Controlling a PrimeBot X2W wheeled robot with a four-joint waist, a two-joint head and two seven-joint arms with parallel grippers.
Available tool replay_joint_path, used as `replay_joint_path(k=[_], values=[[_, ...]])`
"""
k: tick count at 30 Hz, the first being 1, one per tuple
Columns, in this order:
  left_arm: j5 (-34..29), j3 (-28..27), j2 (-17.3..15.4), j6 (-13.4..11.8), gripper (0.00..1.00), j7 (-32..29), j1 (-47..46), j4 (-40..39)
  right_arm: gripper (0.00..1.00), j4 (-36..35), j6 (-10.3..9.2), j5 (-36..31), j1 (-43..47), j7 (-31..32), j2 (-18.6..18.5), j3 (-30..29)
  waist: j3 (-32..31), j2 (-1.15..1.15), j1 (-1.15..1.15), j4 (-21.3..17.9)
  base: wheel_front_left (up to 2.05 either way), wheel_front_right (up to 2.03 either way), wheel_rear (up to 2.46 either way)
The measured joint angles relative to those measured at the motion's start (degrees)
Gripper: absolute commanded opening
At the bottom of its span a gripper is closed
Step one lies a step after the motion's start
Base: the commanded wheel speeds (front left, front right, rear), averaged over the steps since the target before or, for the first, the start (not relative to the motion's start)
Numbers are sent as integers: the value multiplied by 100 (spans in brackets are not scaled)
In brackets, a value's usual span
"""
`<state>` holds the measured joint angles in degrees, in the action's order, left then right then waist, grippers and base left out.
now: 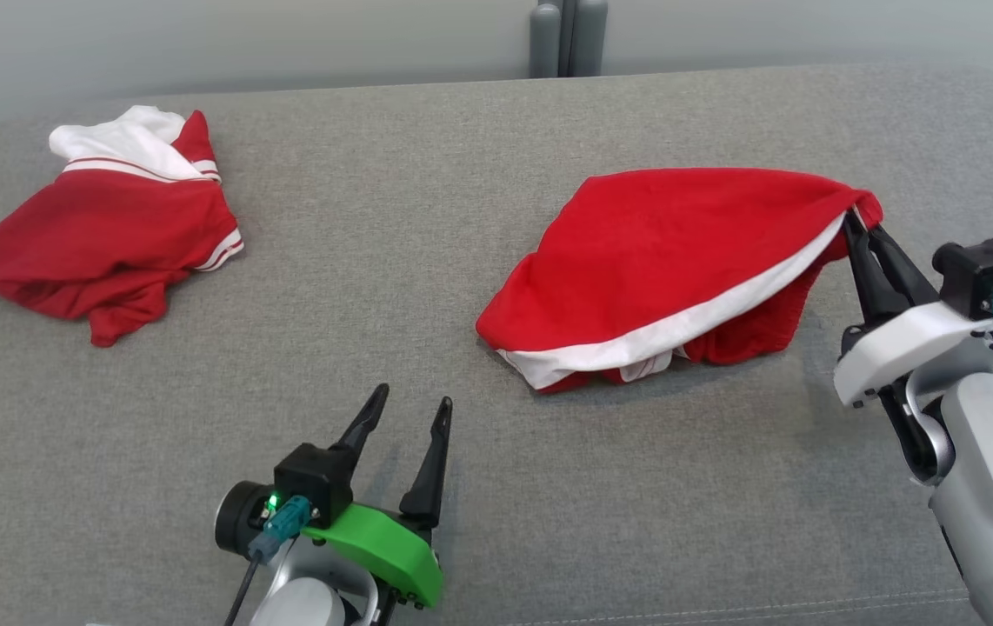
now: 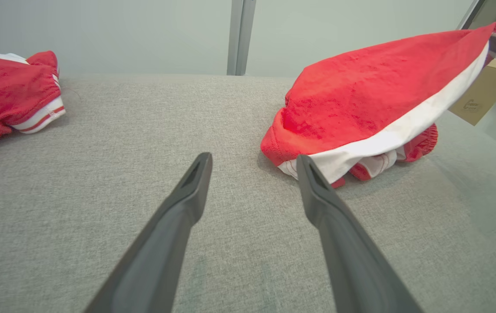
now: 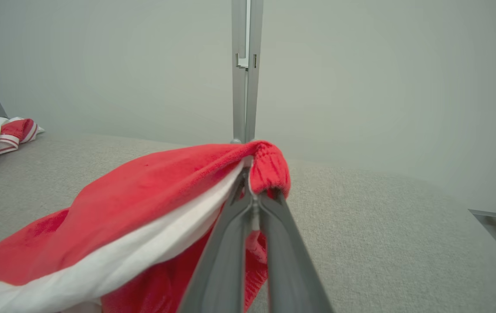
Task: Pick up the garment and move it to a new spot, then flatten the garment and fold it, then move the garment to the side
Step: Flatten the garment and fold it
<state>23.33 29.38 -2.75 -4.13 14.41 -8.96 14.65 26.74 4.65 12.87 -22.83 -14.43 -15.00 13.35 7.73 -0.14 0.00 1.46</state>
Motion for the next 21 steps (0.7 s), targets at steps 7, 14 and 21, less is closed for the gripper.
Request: replay_joint_path(k=[7, 14, 21], values=[[165, 576, 1, 495, 100, -370, -20, 277, 0, 201, -22, 193, 333, 1, -62, -163, 19, 0, 0, -329, 0, 0, 0], [326, 577, 3, 568, 100, -555, -565, 541, 0, 427, -19, 247, 336, 1, -32, -181, 214, 0, 0, -609, 0, 0, 0], [989, 612, 5, 666, 100, -554, -828, 500, 0, 671, -27, 215, 346, 1, -100, -163, 442, 0, 0, -852, 0, 0, 0]])
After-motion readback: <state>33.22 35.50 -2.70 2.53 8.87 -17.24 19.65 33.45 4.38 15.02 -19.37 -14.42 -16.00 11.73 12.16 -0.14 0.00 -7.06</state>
